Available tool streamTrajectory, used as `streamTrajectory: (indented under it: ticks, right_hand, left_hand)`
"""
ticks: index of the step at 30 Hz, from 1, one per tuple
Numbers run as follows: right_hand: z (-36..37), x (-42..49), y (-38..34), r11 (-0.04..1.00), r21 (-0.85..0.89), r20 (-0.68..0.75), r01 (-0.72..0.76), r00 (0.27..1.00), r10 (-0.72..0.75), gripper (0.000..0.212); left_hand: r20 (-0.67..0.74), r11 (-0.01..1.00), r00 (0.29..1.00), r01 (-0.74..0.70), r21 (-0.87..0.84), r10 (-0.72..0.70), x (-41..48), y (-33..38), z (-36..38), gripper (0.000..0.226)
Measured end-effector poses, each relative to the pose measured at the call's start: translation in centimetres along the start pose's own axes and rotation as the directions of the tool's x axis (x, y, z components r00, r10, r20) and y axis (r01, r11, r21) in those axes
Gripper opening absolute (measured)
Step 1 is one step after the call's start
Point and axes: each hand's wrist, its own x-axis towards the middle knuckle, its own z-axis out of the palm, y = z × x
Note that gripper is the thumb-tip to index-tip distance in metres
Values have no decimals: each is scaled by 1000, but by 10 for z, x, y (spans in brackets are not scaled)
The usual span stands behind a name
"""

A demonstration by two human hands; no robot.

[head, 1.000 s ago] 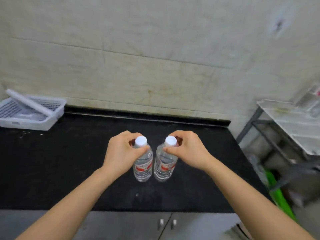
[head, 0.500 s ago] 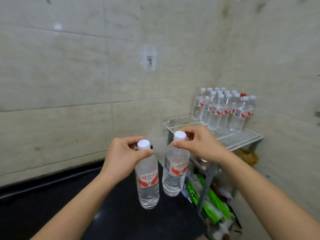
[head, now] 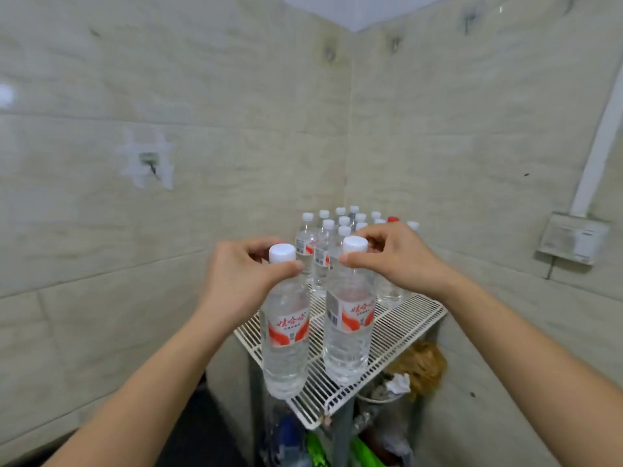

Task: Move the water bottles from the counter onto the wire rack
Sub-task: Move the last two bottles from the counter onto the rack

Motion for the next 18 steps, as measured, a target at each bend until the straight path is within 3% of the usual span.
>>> streamTrajectory:
  ticks: [6,10,18]
  right_hand:
    - [-44,59,70,996,-89,66,-2,998,8,39]
    - [-66,96,125,978,-194,206,75,978,-34,39]
    - [-90,155,206,949,-222,417,223,902,-114,45]
  left_hand:
    - [-9,998,998,54,34,-54,59,-13,74,17]
    - [-48,993,995,88,78,-85,84,-28,123,25]
    - [-138,973,979,169,159,-147,116,-45,202,11]
